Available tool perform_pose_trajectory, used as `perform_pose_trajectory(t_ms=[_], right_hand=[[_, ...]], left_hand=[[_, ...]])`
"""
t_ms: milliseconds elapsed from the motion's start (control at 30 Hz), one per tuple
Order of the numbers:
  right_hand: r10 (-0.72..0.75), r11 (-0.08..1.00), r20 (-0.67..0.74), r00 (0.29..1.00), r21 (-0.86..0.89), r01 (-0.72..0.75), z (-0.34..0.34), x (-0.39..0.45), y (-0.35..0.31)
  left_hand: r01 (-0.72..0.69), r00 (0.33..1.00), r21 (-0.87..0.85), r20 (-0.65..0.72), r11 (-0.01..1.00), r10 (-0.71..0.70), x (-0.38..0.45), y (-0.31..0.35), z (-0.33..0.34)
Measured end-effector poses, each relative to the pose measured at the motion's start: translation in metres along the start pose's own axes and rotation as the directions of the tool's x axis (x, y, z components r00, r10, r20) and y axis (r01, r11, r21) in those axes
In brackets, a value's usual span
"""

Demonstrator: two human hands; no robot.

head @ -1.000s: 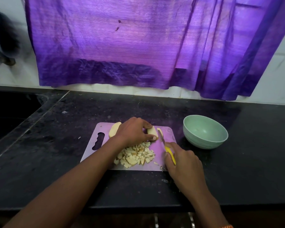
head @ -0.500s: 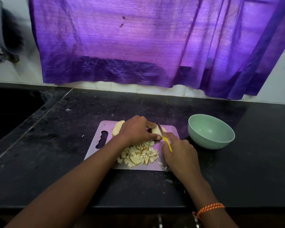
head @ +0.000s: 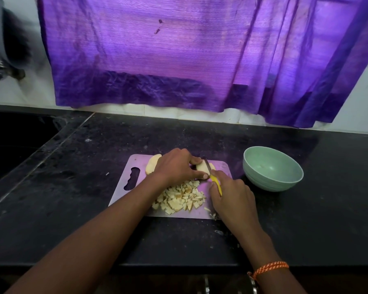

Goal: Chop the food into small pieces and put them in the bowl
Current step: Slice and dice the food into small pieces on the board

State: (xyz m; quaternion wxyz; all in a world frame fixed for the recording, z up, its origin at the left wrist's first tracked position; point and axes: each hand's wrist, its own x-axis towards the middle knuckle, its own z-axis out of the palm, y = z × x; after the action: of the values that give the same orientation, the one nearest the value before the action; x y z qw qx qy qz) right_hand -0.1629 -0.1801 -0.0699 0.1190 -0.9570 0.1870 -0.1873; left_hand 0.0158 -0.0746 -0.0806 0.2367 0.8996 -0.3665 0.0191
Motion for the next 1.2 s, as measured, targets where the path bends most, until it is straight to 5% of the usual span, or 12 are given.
perform_pose_trajectory(t_ms=[1200], right_hand=[[-0.019,0.995,0.068,0.997,-0.101,0.026,-0.013,-0.035,0.006]], left_hand=[[0.002,1.000,0.037,-0.023,0.999,-0.002,-0.004,0.003,-0.003]])
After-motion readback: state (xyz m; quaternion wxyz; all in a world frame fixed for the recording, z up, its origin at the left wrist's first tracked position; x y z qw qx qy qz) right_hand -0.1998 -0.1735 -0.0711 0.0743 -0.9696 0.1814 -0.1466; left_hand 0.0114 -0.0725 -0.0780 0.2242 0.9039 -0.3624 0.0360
